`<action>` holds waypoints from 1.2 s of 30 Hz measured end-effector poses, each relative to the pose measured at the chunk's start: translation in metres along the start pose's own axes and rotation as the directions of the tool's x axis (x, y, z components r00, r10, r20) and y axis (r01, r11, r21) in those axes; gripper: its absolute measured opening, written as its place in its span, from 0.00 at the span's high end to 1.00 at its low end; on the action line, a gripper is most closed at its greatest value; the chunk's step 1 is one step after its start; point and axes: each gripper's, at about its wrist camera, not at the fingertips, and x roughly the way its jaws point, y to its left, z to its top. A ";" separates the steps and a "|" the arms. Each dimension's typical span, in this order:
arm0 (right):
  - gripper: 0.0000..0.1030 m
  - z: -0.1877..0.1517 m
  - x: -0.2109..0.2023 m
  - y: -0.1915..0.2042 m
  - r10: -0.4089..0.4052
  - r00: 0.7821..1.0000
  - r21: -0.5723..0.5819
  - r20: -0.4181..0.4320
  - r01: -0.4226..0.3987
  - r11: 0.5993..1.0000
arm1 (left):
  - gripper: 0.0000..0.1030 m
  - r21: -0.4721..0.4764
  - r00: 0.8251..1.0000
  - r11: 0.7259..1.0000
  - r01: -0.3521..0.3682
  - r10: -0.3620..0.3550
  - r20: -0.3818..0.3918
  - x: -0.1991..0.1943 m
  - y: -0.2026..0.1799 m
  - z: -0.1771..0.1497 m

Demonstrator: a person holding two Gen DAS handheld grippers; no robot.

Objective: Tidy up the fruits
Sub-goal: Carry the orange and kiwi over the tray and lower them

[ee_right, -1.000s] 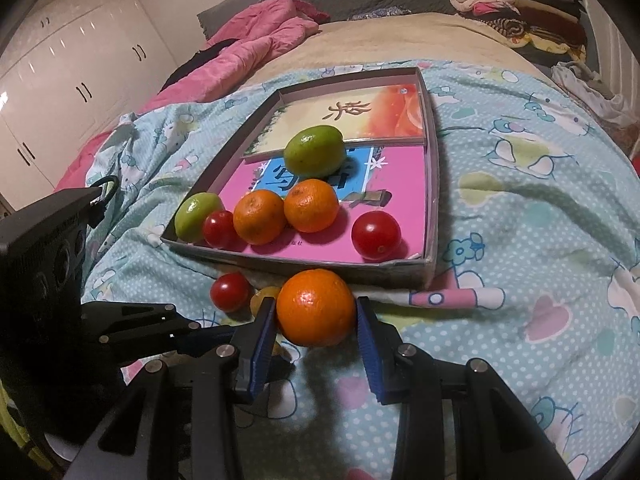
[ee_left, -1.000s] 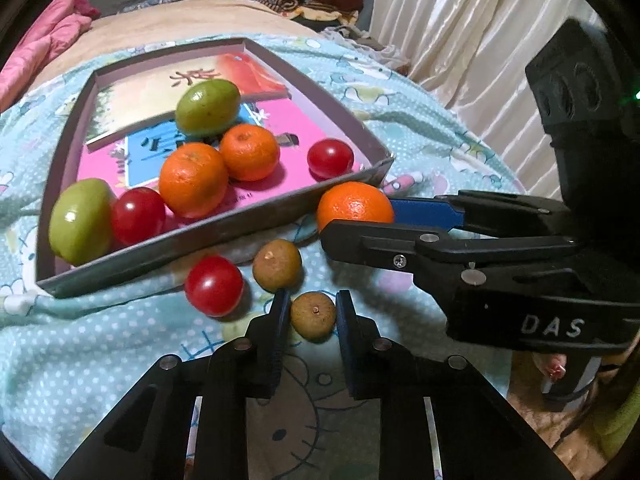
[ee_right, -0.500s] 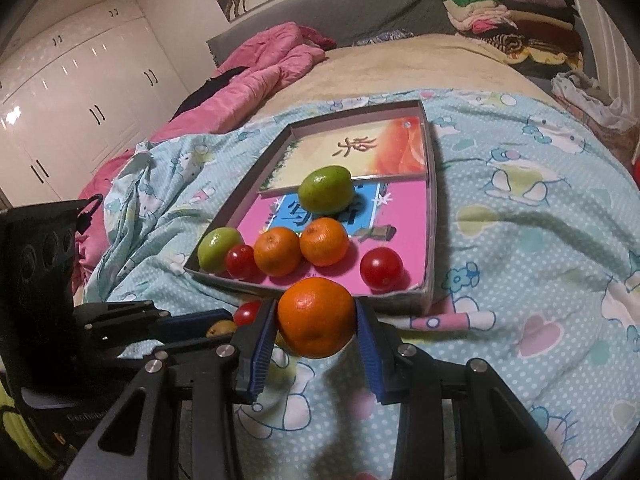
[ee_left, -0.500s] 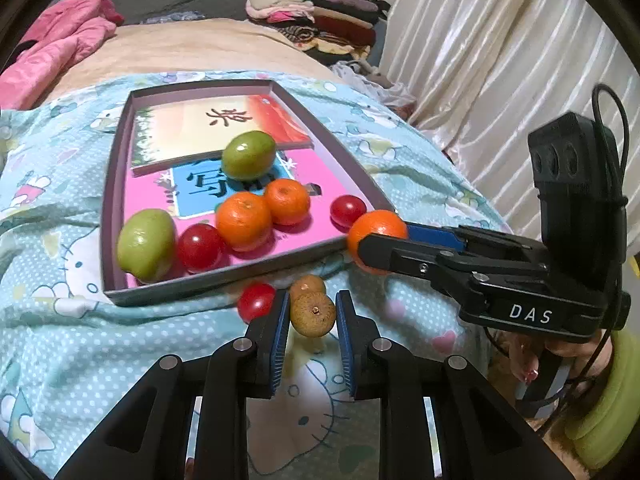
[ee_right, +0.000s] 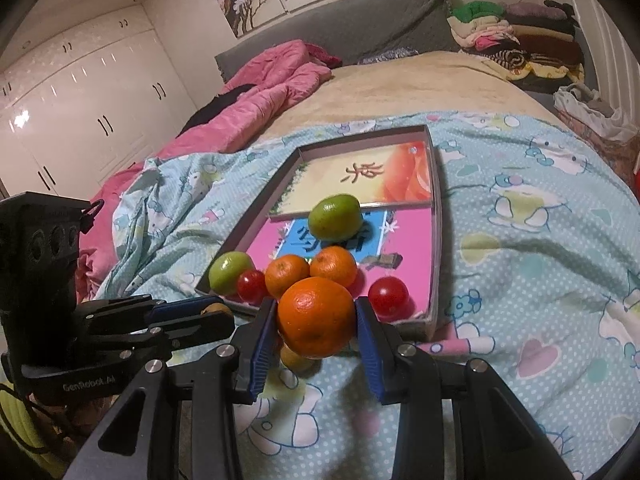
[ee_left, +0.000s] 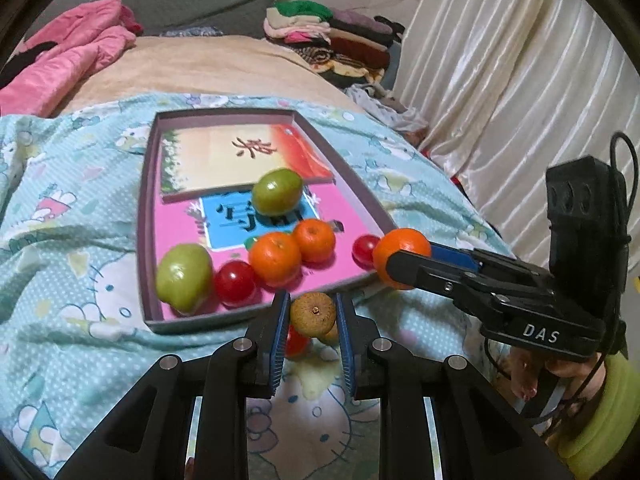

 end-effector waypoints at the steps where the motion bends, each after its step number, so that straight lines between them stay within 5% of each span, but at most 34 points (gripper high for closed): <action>1: 0.62 0.001 -0.001 0.000 0.002 1.000 -0.001 0.010 -0.002 1.000 | 0.77 -0.006 1.000 1.000 0.003 -0.003 0.006 -0.002 0.002 0.002; 17: 0.62 0.017 -0.013 -0.002 -0.024 0.993 -0.006 0.113 0.025 1.000 | 0.77 0.000 0.996 0.999 -0.048 0.048 0.072 -0.007 0.006 0.021; 36: 0.62 0.035 -0.001 -0.021 -0.094 0.987 0.009 0.129 0.094 0.996 | 0.77 0.066 0.999 0.997 -0.036 0.035 0.003 0.038 -0.022 0.023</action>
